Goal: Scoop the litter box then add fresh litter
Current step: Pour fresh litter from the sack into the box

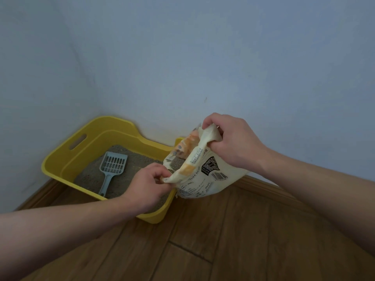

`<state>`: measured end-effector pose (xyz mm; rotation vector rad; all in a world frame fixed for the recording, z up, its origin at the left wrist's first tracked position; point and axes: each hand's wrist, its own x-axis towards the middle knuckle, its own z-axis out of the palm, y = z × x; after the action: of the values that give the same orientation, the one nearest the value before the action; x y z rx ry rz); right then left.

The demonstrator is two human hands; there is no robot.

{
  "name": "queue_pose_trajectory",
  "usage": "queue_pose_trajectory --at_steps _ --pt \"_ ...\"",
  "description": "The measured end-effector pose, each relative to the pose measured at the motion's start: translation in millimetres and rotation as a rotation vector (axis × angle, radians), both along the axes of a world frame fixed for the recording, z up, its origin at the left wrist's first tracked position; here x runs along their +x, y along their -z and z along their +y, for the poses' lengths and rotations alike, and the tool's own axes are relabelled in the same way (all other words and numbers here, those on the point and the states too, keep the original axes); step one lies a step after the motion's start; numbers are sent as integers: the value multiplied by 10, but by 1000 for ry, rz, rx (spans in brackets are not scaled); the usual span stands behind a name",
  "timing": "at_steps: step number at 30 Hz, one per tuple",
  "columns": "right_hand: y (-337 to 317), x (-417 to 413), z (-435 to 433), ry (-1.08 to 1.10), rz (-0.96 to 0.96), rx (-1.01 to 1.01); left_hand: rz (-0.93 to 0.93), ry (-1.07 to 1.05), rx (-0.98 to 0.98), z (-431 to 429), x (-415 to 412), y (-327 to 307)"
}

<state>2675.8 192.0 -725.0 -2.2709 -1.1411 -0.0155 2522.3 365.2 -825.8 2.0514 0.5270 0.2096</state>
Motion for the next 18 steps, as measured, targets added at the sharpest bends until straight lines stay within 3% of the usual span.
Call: queue_pose_trajectory --at_steps 18 --pt "141 176 -454 49 2 -68 -9 23 134 -183 172 -120"
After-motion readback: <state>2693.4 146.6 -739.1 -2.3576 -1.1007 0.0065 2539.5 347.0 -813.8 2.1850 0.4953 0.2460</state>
